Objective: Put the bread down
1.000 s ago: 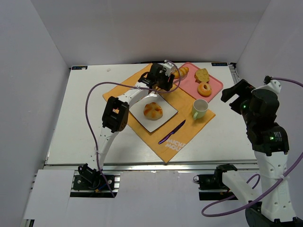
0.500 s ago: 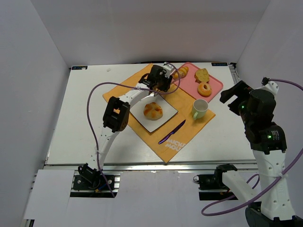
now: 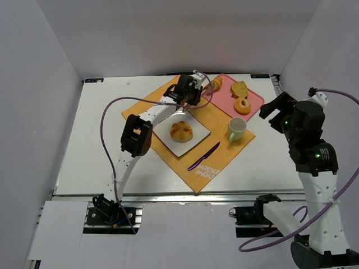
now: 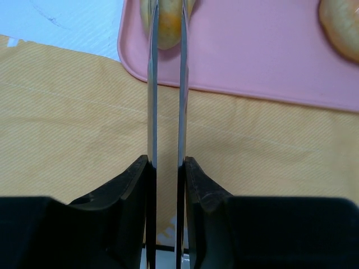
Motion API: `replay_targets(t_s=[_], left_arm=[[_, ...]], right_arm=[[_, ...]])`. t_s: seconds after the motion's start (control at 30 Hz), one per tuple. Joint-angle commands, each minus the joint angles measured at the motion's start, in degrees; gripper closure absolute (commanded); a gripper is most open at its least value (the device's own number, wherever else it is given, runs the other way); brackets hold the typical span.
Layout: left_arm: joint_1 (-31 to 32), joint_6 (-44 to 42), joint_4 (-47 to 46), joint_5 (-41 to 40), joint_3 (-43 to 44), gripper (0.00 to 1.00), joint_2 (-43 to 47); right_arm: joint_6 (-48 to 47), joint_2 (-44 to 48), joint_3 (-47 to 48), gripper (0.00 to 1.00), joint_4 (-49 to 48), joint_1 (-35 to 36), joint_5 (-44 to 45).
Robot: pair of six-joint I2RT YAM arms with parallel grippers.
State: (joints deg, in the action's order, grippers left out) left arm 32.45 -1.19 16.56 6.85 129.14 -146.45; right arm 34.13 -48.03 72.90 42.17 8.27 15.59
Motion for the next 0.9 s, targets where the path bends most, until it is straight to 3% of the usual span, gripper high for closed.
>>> replay_targets(t_s=[0.0,0.23,0.43,0.57,0.77,0.87], left_arm=[[0.1,7.1,-0.8,-0.3,2.9,0.76,12.3],[0.1,19.2,-1.1,2.4,-4.9,0.8,24.7],[0.1,20.7,15.6,0.6,-10.0,0.83,34.5],[0.2,20.2,21.6,-1.1,-25.5,0.85,48.8],[0.2,21.3,27.6,-8.3,-40.4,0.85,63.0],[0.2,23.7,25.6,-8.6,-49.9,0.85,69.7]], right_arm=[[-0.3,-1.0,4.9,0.12,-0.7,-0.2,0.0],[-1.1,-4.3,10.5,0.13,3.7,-0.3,-4.4],[-2.7,-7.8,13.2,0.12,4.2,-0.2,-12.2],[-3.8,-7.3,9.9,0.12,-0.7,-0.2,-15.1],[-3.2,-5.9,4.3,0.12,-6.3,-0.2,-17.9],[-3.1,-6.0,3.7,0.12,-7.1,-0.2,-19.4]])
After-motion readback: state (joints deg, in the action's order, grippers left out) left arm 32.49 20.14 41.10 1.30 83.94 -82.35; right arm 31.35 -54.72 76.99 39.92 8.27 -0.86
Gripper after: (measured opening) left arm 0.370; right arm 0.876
